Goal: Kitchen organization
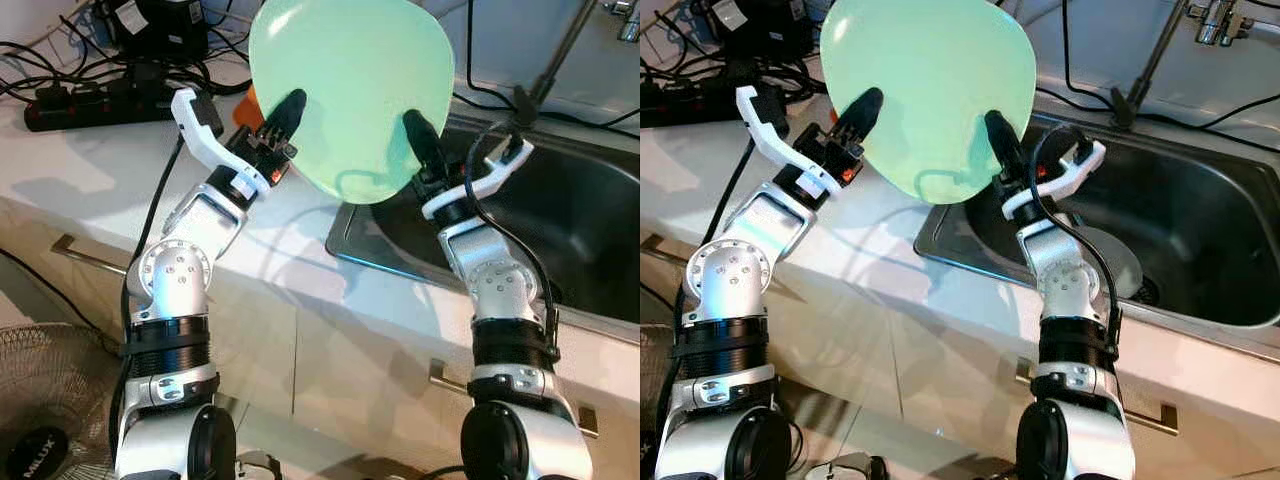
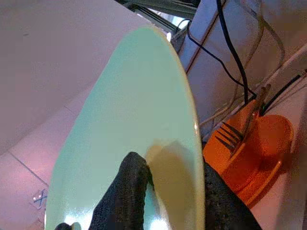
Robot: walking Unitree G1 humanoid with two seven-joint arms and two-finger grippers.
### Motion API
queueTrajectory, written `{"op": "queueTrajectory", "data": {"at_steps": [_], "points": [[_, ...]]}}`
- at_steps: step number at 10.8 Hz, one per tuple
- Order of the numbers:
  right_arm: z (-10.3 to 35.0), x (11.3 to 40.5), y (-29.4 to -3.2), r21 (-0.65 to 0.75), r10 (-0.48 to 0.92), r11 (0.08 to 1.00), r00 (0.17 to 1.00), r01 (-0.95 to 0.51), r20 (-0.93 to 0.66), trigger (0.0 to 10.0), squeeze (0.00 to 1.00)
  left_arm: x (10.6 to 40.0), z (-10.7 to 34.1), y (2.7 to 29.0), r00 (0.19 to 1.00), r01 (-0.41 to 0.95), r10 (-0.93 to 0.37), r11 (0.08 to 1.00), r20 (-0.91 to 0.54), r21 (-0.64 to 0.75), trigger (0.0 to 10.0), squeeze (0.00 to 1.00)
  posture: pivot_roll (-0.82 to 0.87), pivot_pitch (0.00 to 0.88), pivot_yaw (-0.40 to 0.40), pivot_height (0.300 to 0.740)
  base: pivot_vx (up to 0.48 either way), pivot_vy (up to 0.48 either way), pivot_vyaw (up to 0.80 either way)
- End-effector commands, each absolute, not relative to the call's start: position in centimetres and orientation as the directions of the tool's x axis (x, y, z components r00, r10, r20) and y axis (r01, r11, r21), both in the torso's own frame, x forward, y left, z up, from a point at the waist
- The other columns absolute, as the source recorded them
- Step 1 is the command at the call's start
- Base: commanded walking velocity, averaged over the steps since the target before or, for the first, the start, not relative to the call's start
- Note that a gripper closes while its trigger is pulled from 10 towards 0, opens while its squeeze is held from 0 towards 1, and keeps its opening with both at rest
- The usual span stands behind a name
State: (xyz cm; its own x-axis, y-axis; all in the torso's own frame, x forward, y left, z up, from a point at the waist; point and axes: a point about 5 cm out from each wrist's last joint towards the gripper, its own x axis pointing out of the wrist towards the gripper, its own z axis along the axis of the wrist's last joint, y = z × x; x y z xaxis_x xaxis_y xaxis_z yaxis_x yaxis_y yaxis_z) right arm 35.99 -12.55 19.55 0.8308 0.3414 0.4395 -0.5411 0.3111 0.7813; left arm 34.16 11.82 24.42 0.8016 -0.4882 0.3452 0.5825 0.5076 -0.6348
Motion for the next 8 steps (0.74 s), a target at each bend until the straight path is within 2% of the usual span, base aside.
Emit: {"op": "queueTrajectory", "data": {"at_steps": [1,2,5,6,8], "points": [[20.5,35.7,-12.7,0.76,0.338,0.29,0.805,-0.582,0.488,0.0,0.0,34.3,24.4,11.1,0.787,0.6,-0.515,0.506,0.341,-0.62,10.0,0.0,0.11,0.054,-0.025,0.74,0.0,0.0,0.0],[20.5,35.6,-12.7,0.76,0.335,0.282,0.803,-0.585,0.493,0.0,0.0,34.5,23.9,11.3,0.806,0.576,-0.504,0.546,0.311,-0.608,10.0,0.0,0.11,0.054,-0.024,0.74,0.0,0.0,0.0],[21.1,35.4,-13.0,0.759,0.315,0.245,0.79,-0.603,0.526,0.0,0.0,35.3,22.5,11.8,0.848,0.505,-0.47,0.572,0.246,-0.646,10.0,0.0,0.11,0.058,-0.02,0.74,0.0,0.0,0.0],[21.2,35.3,-13.1,0.759,0.311,0.241,0.789,-0.604,0.53,0.0,0.0,35.5,22.2,11.8,0.858,0.486,-0.462,0.582,0.227,-0.652,10.0,1.0,0.11,0.058,-0.018,0.74,0.0,0.0,0.0],[21.5,35.3,-13.3,0.764,0.293,0.239,0.794,-0.6,0.532,0.0,0.0,35.4,21.9,11.7,0.855,0.486,-0.468,0.578,0.222,-0.655,10.0,1.0,0.1,0.058,-0.015,0.74,0.0,0.0,0.0]]}}
